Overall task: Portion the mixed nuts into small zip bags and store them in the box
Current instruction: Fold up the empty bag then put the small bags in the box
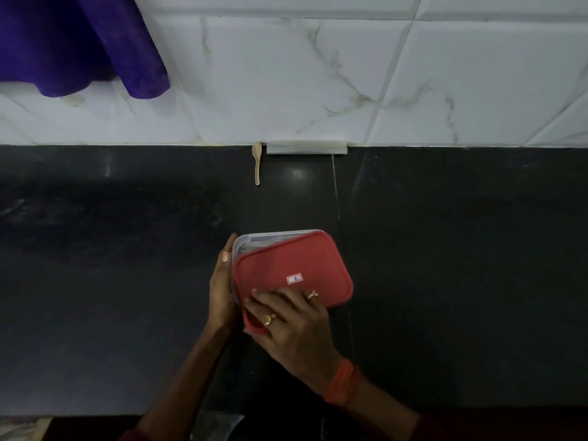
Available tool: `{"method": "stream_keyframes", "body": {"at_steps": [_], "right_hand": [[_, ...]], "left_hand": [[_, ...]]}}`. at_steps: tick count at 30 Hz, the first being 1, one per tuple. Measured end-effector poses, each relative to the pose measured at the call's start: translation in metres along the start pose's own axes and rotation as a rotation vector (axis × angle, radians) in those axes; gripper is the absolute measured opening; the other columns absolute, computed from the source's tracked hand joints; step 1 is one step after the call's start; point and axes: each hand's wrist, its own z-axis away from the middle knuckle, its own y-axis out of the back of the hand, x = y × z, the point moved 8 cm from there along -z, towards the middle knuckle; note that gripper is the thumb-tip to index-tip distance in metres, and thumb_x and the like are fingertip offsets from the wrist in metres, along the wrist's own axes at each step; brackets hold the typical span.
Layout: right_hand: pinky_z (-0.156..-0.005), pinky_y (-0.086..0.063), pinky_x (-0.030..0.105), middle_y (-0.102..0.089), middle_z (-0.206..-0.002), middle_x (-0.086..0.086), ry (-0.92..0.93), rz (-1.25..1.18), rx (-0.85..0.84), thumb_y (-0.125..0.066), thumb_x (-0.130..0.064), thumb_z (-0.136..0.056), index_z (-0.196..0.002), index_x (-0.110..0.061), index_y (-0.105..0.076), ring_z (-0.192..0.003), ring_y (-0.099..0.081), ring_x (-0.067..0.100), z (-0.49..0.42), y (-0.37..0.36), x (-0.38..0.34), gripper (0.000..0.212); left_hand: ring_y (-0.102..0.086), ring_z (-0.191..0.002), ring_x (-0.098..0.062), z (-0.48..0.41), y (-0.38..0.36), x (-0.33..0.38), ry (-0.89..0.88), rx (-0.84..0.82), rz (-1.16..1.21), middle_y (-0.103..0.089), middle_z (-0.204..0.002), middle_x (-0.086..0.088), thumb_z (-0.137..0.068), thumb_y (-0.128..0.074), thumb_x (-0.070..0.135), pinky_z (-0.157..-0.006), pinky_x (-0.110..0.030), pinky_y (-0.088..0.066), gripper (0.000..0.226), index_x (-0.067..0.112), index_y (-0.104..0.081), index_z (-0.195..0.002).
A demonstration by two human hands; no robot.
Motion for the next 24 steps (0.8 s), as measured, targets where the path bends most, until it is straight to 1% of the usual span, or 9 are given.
{"method": "stream_keyframes", "body": {"at_steps": [2,4,6,9,12,15,19,22,24], "right_hand": [[-0.078,-0.050,0.036,-0.069,-0.118,-0.015,0.002,-0.002,-0.066,-0.076,-0.045,-0.083,-0.110,-0.029,-0.075,-0.103,-0.063,0.012,0.002,-0.014,-0.002,0.031],[-0.084,-0.050,0.037,-0.067,-0.123,-0.013,-0.013,-0.015,-0.140,-0.076,-0.049,-0.080,-0.114,-0.027,-0.073,-0.110,-0.061,0.013,0.002,-0.024,-0.001,0.040],[-0.092,-0.049,0.037,-0.065,-0.129,-0.009,-0.024,-0.071,-0.178,-0.073,-0.051,-0.084,-0.116,-0.025,-0.072,-0.117,-0.059,0.013,-0.002,-0.027,0.000,0.042],[-0.102,-0.044,0.041,-0.064,-0.133,-0.008,-0.078,-0.145,-0.096,-0.069,-0.046,-0.090,-0.118,-0.026,-0.073,-0.121,-0.059,0.013,-0.011,-0.009,0.014,0.034],[-0.110,-0.036,0.043,-0.058,-0.142,-0.004,-0.295,-0.003,0.004,-0.065,-0.039,-0.094,-0.127,-0.027,-0.068,-0.131,-0.052,0.017,-0.011,0.012,0.066,0.035],[-0.116,-0.034,0.043,-0.045,-0.154,0.004,-0.628,-0.022,-0.084,-0.053,-0.038,-0.102,-0.147,-0.021,-0.050,-0.141,-0.041,0.020,0.002,0.013,0.125,0.048],[-0.112,-0.044,0.038,-0.054,-0.144,-0.002,-0.931,-0.540,-0.206,-0.053,-0.030,-0.102,-0.150,-0.029,-0.043,-0.131,-0.052,0.014,0.010,-0.010,0.151,0.048],[-0.101,-0.045,0.031,-0.055,-0.133,-0.008,-0.969,-0.521,-0.182,-0.051,-0.018,-0.099,-0.144,-0.037,-0.049,-0.117,-0.053,0.007,-0.003,-0.011,0.155,0.049],[-0.099,-0.043,0.028,-0.056,-0.129,-0.012,-0.954,-0.470,-0.149,-0.049,-0.021,-0.100,-0.139,-0.039,-0.054,-0.114,-0.053,0.005,-0.009,-0.011,0.154,0.043]], "left_hand": [[-0.052,-0.131,-0.007,-0.001,0.004,0.002,-0.047,-0.016,-0.093,-0.057,-0.141,0.009,-0.089,-0.056,0.053,-0.112,-0.035,-0.037,0.060,0.025,-0.052,-0.142],[-0.050,-0.129,0.001,-0.002,0.009,0.006,-0.107,-0.027,-0.201,-0.056,-0.141,0.014,-0.099,-0.056,0.032,-0.111,-0.027,-0.038,0.044,0.025,-0.051,-0.142],[-0.052,-0.126,0.004,-0.004,0.011,0.010,-0.157,-0.046,-0.271,-0.057,-0.138,0.015,-0.099,-0.056,0.017,-0.102,-0.018,-0.043,0.043,0.022,-0.052,-0.142],[-0.057,-0.121,0.002,-0.009,0.015,0.015,-0.200,-0.024,-0.310,-0.062,-0.131,0.014,-0.098,-0.059,0.013,-0.093,-0.011,-0.046,0.039,0.017,-0.058,-0.136],[-0.062,-0.113,-0.001,-0.013,0.017,0.017,-0.193,0.013,-0.303,-0.067,-0.125,0.008,-0.097,-0.061,0.014,-0.094,-0.018,-0.050,0.035,0.015,-0.063,-0.131],[-0.066,-0.100,-0.004,-0.018,0.017,0.019,-0.185,0.051,-0.333,-0.072,-0.112,0.006,-0.096,-0.064,0.017,-0.088,-0.024,-0.053,0.026,0.019,-0.068,-0.122],[-0.066,-0.090,-0.002,-0.026,0.013,0.024,-0.179,0.056,-0.365,-0.072,-0.101,0.010,-0.093,-0.067,0.018,-0.079,-0.026,-0.055,0.022,0.018,-0.069,-0.115],[-0.065,-0.085,0.002,-0.031,0.007,0.026,-0.163,0.009,-0.381,-0.073,-0.098,0.008,-0.092,-0.069,0.018,-0.074,-0.018,-0.053,0.025,0.018,-0.070,-0.116],[-0.065,-0.085,0.004,-0.034,0.004,0.027,-0.150,-0.018,-0.389,-0.073,-0.100,0.007,-0.093,-0.068,0.018,-0.076,-0.016,-0.051,0.026,0.019,-0.070,-0.118]]}}
